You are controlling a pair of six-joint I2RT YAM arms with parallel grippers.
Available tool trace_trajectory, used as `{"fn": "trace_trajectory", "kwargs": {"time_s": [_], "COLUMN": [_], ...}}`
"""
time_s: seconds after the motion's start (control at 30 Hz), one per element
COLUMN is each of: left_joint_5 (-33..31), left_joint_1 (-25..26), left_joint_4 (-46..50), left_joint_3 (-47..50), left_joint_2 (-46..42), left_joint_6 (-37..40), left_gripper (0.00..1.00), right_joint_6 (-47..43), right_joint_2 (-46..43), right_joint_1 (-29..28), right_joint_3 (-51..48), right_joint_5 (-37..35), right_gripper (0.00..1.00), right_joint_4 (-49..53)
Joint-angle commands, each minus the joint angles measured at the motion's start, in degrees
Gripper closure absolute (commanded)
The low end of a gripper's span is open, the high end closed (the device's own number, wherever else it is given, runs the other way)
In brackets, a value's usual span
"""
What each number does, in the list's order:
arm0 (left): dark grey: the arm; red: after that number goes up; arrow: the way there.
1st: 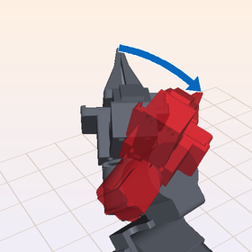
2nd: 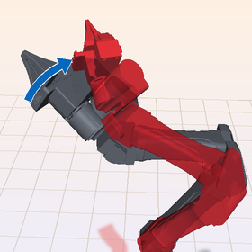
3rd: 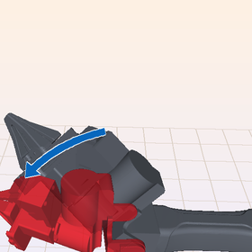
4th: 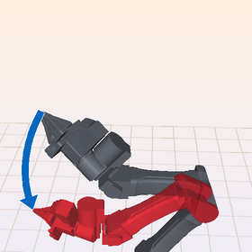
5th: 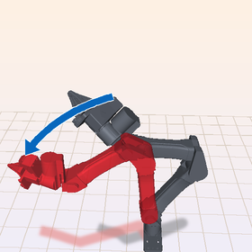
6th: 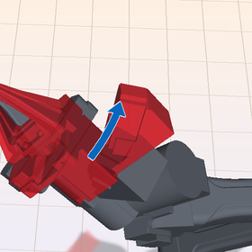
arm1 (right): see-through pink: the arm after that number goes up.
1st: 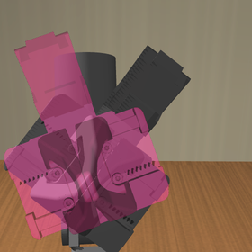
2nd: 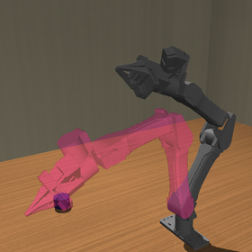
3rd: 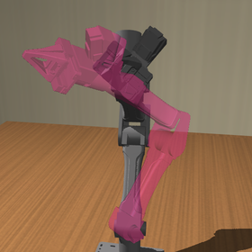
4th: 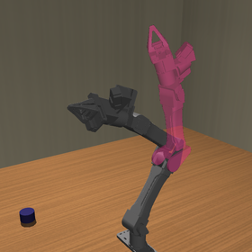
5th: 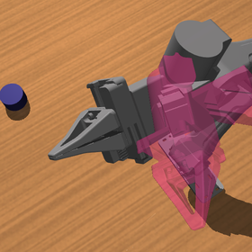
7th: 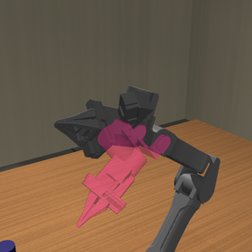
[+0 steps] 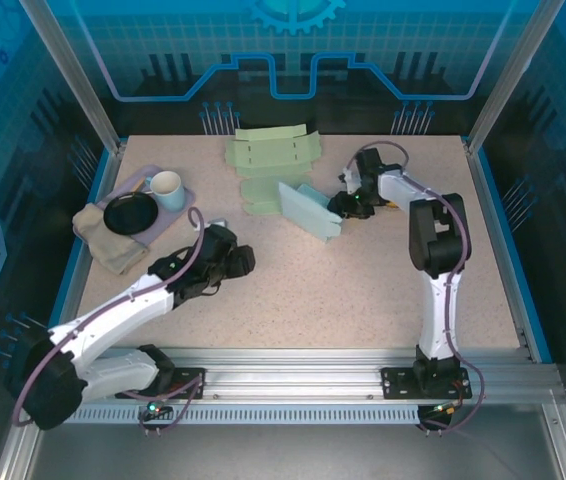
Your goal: Fold the paper box
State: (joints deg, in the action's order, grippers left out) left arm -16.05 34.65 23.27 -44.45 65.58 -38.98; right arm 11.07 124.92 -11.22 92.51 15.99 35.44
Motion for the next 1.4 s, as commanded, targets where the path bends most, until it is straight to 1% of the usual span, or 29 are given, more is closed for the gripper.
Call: {"fn": "trace_trajectory", "kwargs": {"time_s": [0.0, 0.07, 0.13, 0.2, 0.3, 0.4, 0.57, 0.7, 0.83, 0.97, 1.13, 1.23, 1.3, 1.37], "left_joint_5": [3.1, 3.8, 3.5, 1.4, -2.3, -3.0, -2.2, -3.2, -2.2, -3.0, -4.8, -5.5, -6.6, -7.6], "left_joint_1": [-0.4, -0.3, -0.3, -0.4, -0.5, -0.4, -0.4, -0.4, -0.4, -0.3, -0.3, -0.3, -0.3, -0.3], "left_joint_4": [-1.0, -1.6, -1.4, 0.3, 2.4, 3.1, 6.4, 9.7, 7.4, 7.3, 12.5, 15.2, 17.3, 19.5], "left_joint_3": [-7.1, -10.3, -12.6, -14.9, -16.7, -17.1, -17.9, -20.8, -21.9, -25.3, -30.5, -33.3, -35.3, -37.1], "left_joint_2": [3.9, 6.8, 8.7, 10.3, 10.1, 8.8, 7.0, 11.1, 15.2, 17.5, 22.5, 26.2, 28.2, 29.7], "left_joint_6": [-4.0, -5.3, -5.8, -5.7, -7.1, -9.7, -14.6, -12.2, -10.4, -8.0, -3.5, 0.9, 4.8, 9.3], "left_gripper": [0.29, 0.29, 0.28, 0.28, 0.24, 0.22, 0.2, 0.2, 0.23, 0.24, 0.31, 0.45, 0.59, 0.69], "right_joint_6": [7.6, 10.9, 12.6, 14.0, 17.0, 18.5, 19.5, 18.6, 15.2, 11.3, 7.8, 4.4, 2.6, 1.0], "right_joint_2": [-4.7, -8.0, -11.7, -15.2, -19.8, -23.6, -25.3, -27.7, -31.6, -36.4, -43.5, -47.7, -50.1, -52.2], "right_joint_1": [-0.4, -1.4, -3.7, -7.1, -12.1, -16.0, -18.0, -18.9, -19.6, -19.9, -19.9, -19.8, -19.8, -19.6], "right_joint_3": [-8.3, -13.9, -18.2, -21.9, -26.4, -28.7, -29.9, -31.0, -30.9, -31.4, -33.1, -33.1, -32.7, -32.7], "right_joint_5": [7.3, 10.4, 11.0, 10.1, 8.6, 3.4, 0.0, -1.9, -5.7, -10.0, -14.1, -15.9, -17.3, -18.3], "right_gripper": [0.45, 0.45, 0.45, 0.45, 0.45, 0.44, 0.44, 0.44, 0.44, 0.44, 0.44, 0.44, 0.44, 0.44], "right_joint_4": [-6.0, -10.4, -13.1, -14.7, -17.4, -17.3, -17.2, -16.7, -13.2, -9.7, -9.5, -9.9, -9.8, -10.1]}}
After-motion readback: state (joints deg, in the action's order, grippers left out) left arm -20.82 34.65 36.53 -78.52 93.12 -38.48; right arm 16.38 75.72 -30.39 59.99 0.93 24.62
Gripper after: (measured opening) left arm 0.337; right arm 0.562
